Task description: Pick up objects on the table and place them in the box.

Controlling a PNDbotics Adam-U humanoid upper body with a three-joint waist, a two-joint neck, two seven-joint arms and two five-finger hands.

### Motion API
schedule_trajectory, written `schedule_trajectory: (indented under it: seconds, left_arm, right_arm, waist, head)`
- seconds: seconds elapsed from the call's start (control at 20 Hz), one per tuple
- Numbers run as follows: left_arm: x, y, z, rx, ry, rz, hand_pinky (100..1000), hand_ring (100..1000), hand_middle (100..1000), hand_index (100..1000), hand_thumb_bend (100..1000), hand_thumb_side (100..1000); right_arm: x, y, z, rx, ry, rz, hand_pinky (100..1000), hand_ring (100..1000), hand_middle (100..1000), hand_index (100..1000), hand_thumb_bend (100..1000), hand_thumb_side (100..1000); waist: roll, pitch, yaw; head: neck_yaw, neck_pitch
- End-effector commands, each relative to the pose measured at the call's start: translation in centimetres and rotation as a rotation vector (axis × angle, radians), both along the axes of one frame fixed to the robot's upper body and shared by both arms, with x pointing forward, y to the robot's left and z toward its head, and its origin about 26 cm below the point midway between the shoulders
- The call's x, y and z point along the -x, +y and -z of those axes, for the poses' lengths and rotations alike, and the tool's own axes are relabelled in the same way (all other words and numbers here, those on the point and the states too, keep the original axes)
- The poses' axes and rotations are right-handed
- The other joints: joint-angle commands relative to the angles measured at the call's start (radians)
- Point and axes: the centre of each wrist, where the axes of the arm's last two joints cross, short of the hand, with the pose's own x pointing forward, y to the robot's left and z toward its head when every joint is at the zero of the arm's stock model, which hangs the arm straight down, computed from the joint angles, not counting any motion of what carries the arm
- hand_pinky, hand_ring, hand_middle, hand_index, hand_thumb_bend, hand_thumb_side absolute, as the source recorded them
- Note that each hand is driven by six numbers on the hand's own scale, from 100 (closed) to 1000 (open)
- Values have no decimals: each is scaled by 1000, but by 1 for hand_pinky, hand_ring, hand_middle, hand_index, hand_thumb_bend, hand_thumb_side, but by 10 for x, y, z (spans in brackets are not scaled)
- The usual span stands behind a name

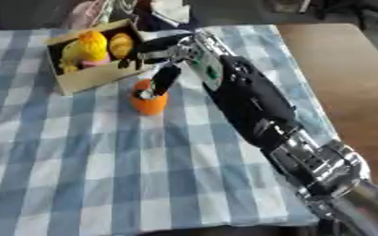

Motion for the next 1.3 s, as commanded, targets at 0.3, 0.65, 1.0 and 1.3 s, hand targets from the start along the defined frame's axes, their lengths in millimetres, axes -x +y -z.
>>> schedule_trajectory:
  seconds: [0.3, 0.65, 1.0, 1.3]
  left_arm:
    - [1, 4, -4, -14, -15, -11, 731, 578, 584, 756, 100, 642]
    - [1, 4, -4, -11, -16, -16, 731, 578, 584, 756, 100, 646]
    - [2, 3, -6, -6, -23, -9, 732, 577, 584, 756, 100, 646]
    - [1, -3, -8, -3, -27, 24, 732, 577, 584, 756, 100, 648]
  right_arm:
    - [-6, -12, -1, 219, -70, -85, 852, 788, 782, 874, 100, 114]
    - [-6, -17, -29, 64, -292, -67, 742, 542, 298, 382, 100, 100]
    - [-7, -15, -72, -131, -522, -26, 744, 514, 267, 337, 100, 100]
    - [-18, -13, -72, -302, -632, 147, 724, 491, 272, 347, 100, 100]
  waist:
    - [-3, -12, -4]
    - [-2, -14, -3]
    - [-5, -17, 12]
    - [-11, -16, 55]
  head:
    - [5, 5]
    - [7, 5]
    - [-4, 4]
    - [-41, 2]
